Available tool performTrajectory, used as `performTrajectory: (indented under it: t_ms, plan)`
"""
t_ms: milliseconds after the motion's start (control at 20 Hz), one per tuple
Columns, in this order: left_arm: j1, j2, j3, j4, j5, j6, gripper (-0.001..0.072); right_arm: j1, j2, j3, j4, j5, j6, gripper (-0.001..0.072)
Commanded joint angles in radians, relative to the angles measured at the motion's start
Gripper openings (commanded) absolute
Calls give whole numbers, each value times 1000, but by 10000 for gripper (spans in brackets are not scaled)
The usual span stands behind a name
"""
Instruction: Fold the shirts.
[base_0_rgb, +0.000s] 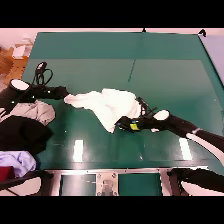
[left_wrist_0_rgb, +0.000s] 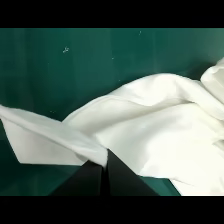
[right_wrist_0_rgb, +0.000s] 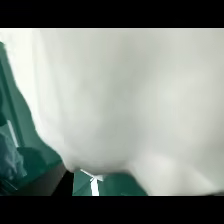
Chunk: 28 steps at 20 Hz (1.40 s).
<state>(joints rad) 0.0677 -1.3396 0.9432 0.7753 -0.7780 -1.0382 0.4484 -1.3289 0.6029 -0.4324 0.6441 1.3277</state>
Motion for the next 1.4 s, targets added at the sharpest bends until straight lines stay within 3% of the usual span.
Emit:
performTrajectory:
  t_ms: [0, 50, 350, 600, 650, 750, 1000, 1250, 1300, 1350]
  plan:
    - [1, 0, 0, 12, -12, 0, 25, 57, -95, 82, -8, -49, 4, 420]
    - [1, 0, 0, 12, -22, 0, 24, 35, -89, 93, -58, -34, 5, 317]
    - [1, 0, 0, 14, -71, 0, 24, -393, -45, 164, -190, 319, -6, 411]
    - [1, 0, 0, 14, -72, 0, 24, -437, 98, 157, -193, 490, 0, 409]
    - [1, -1, 0, 14, -71, 0, 24, -420, 142, 142, -196, 488, 18, 411]
    - [1, 0, 0, 14, -71, 0, 24, -351, 190, 81, -200, 424, 64, 536]
    - [1, 0, 0, 14, -72, 0, 24, -85, 48, 50, -90, 54, 78, 539]
    - [1, 0, 0, 14, -78, 0, 24, -18, -173, 220, -76, 4, 75, 537]
    - [1, 0, 0, 14, -79, 0, 25, -18, -193, 239, -76, -3, 75, 519]
    - [1, 0, 0, 14, -79, 0, 24, -18, -205, 253, -77, -5, 69, 331]
